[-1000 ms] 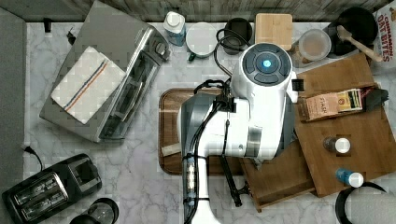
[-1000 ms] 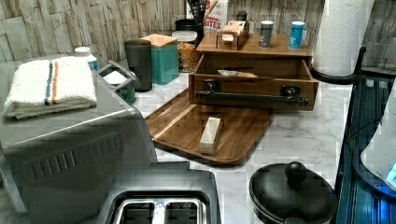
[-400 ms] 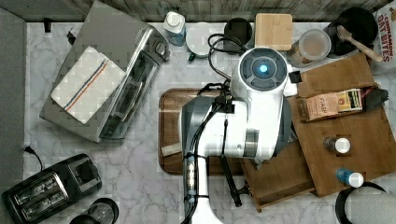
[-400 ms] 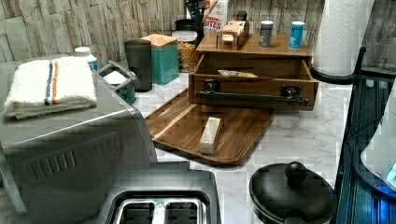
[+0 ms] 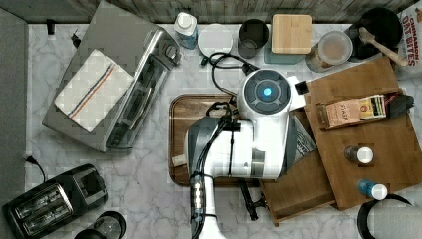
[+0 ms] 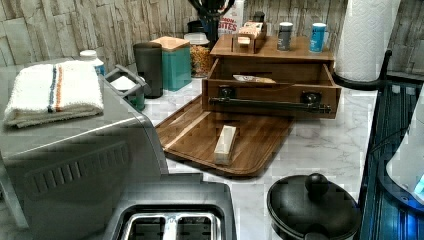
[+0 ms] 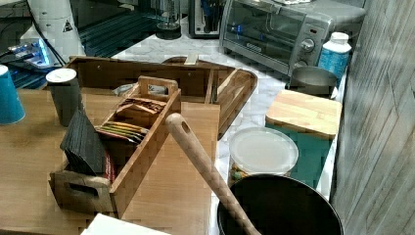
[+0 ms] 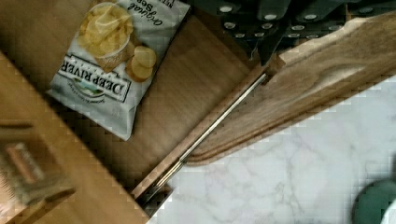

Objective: Close the drawer.

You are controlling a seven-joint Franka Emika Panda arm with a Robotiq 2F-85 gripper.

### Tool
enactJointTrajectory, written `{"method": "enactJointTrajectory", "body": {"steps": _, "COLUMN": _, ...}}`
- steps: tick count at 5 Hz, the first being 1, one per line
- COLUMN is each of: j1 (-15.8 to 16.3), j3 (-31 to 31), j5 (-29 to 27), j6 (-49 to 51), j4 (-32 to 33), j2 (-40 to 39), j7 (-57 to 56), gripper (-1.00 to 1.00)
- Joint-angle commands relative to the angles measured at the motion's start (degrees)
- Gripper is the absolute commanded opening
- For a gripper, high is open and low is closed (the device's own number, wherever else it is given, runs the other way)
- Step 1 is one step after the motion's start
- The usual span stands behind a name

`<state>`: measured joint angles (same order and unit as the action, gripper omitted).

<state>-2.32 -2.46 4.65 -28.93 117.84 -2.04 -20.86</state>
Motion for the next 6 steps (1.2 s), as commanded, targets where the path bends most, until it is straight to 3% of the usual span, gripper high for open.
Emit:
{"method": "enactJointTrajectory", "body": {"steps": 1, "j1": 5.97, "j3": 7.88, "j5": -7.24, "j6": -19.15, "j4": 17.91, "j2": 10.04, "j7": -6.57, "gripper": -1.00}}
{"method": "enactJointTrajectory", "body": {"steps": 2, "j1": 5.83, "j3": 6.55, "j5": -8.99, "j6": -21.79, "j4": 22.84, "j2": 11.30, "j7": -14.28, "gripper": -1.00}}
{"method": "enactJointTrajectory", "body": {"steps": 4, "j1": 5.31, "j3": 4.08, "j5": -6.88, "j6": -24.67, "j4": 28.52, "j2": 8.74, "j7": -27.66, "gripper": -1.00}}
{"method": "enactJointTrajectory", "body": {"steps": 6, "j1": 5.25, "j3": 4.76, "j5": 3.89, "j6": -26.58, "j4": 32.62, "j2": 8.29, "j7": -21.49, "gripper": -1.00}}
